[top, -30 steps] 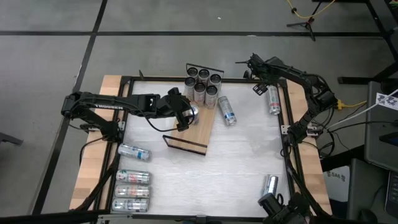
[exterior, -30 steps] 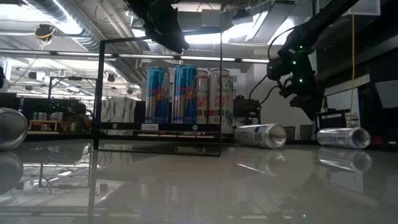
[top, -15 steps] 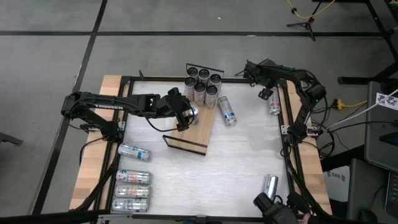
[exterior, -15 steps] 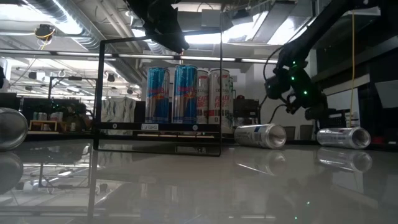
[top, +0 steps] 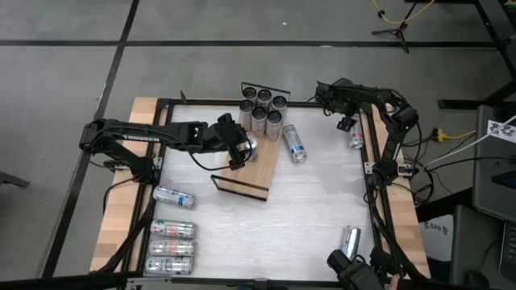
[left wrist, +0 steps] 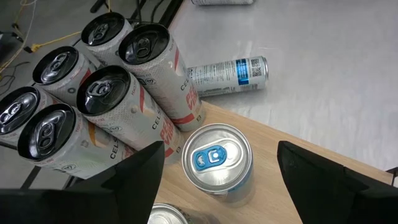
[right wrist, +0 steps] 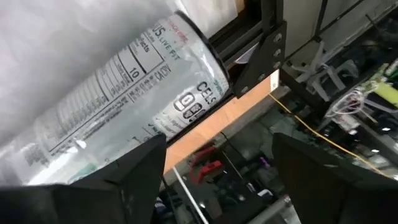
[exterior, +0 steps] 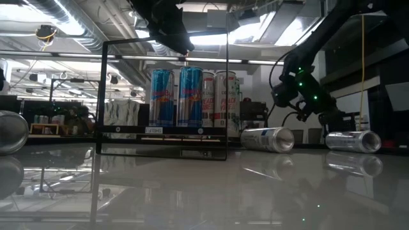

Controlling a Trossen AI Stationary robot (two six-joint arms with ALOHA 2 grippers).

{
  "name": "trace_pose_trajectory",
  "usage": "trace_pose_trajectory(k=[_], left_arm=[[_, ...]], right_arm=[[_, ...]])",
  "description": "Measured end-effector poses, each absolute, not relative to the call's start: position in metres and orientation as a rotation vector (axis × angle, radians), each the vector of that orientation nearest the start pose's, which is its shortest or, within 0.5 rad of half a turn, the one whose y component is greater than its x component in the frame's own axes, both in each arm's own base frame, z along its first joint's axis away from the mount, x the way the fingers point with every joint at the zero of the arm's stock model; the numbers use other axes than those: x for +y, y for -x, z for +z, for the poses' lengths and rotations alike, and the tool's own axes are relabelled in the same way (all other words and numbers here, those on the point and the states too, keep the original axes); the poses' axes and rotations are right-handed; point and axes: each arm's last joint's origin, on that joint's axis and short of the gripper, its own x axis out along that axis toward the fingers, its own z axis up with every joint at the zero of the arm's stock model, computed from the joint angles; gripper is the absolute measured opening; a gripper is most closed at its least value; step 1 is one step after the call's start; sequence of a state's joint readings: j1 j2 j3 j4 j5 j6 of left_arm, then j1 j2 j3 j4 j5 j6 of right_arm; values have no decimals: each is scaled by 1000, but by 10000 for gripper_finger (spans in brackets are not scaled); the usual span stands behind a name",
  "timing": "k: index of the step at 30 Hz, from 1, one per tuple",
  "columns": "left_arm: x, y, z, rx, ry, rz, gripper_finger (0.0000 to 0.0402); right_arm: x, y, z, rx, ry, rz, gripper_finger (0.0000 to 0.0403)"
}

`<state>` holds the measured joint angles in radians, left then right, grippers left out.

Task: Place canned beverage on shelf
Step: Put the top right pink soda can on the shelf aligned with the other pink soda can

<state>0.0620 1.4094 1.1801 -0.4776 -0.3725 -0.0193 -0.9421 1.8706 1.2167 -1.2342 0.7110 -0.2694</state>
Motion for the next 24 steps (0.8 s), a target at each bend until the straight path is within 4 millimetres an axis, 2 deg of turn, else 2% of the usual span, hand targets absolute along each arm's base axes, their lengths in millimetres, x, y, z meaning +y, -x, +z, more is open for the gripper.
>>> trace_pose_trajectory(k=[16,20,24], left_arm=[[29,-301,305,700,-92,423,304],[29,-301,305,700,-92,423,304],[29,-301,305,700,-92,423,304]], right_arm=[[-255,-163,166,2136,-148,-770,291],[-259,-168,173,2090,-188,-760,291],[-269,-179,189,1955,-281,-731,291]])
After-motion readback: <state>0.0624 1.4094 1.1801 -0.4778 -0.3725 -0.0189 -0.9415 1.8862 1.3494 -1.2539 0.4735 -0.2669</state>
